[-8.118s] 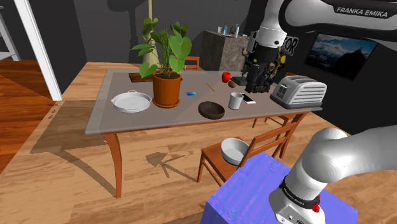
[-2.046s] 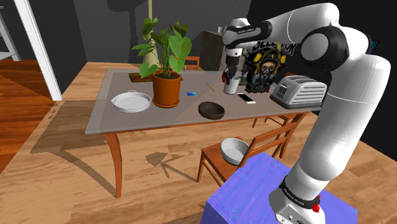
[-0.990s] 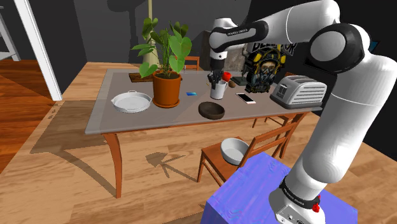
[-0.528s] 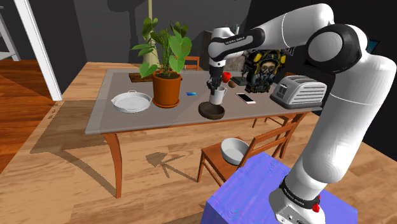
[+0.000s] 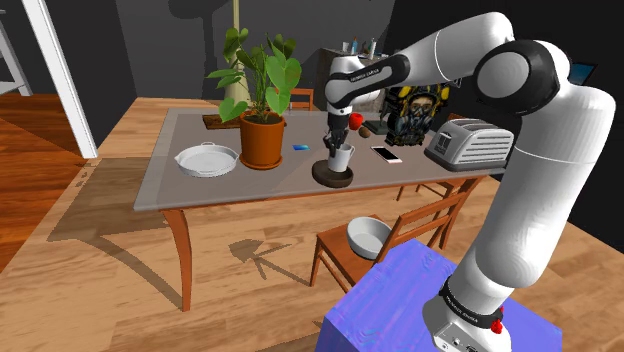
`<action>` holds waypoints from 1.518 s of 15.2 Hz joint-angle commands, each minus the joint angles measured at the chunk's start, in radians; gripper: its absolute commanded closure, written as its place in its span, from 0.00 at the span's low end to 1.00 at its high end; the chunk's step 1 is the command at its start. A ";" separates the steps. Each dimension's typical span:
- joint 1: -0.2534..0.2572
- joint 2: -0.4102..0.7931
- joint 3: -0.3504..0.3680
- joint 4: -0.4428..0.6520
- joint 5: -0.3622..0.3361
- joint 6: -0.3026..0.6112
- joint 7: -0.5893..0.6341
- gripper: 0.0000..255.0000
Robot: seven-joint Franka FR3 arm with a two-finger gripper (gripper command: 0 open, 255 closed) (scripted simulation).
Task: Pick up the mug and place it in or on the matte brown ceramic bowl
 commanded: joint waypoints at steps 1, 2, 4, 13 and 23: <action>0.000 0.002 0.000 -0.001 0.000 0.003 0.000 1.00; 0.000 0.002 0.000 -0.001 0.000 0.003 0.000 1.00; 0.000 0.002 0.000 -0.001 0.000 0.003 0.000 1.00; 0.003 -0.018 0.002 0.043 -0.002 -0.060 0.002 0.00; 0.006 -0.031 0.003 0.086 -0.003 -0.117 0.003 0.00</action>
